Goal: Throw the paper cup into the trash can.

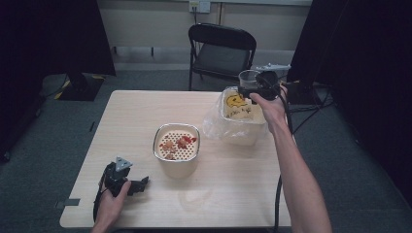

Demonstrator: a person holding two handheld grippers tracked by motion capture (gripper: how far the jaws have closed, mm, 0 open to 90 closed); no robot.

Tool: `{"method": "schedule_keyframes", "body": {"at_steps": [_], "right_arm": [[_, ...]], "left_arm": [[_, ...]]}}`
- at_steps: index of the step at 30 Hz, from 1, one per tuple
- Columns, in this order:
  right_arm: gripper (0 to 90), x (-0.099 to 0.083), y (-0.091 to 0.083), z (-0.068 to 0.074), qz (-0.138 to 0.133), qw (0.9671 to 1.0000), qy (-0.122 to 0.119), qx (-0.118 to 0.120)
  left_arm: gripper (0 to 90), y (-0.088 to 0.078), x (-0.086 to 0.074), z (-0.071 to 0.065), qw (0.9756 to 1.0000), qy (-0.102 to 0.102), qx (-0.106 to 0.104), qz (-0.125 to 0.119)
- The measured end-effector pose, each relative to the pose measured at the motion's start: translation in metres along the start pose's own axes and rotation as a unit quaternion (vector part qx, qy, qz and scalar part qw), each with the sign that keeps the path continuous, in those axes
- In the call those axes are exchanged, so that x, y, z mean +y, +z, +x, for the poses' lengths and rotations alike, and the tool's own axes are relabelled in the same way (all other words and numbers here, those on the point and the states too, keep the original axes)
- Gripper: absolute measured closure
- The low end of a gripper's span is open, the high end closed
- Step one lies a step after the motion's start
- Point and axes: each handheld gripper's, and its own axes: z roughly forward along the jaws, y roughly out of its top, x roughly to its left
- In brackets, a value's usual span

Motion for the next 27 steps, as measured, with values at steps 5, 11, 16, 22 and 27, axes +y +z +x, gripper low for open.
{"method": "schedule_keyframes", "body": {"at_steps": [5,11,16,22,27], "right_arm": [[15.5,0.0,0.004,0.001,-0.001,0.9999,0.013,-0.008],[14.4,-0.002,0.0,0.0,-0.003,0.9998,0.018,0.003],[14.4,-0.008,-0.013,0.006,-0.001,0.9995,0.022,0.022],[14.3,-0.013,-0.026,0.018,-0.005,0.9991,0.014,0.04],[14.3,-0.025,-0.041,0.034,-0.008,0.9986,-0.008,0.051]], "left_arm": [[0.0,0.0,0.0,0.0,1.0,0.0,0.0,0.0],[0.0,0.0,0.0,0.0,1.0,0.002,0.0,0.002],[0.0,0.0,0.0,0.0,1.0,0.002,0.0,0.002],[0.0,0.0,0.0,0.0,1.0,0.001,0.0,0.0],[0.0,0.0,0.0,0.0,1.0,0.001,0.0,0.0]]}}
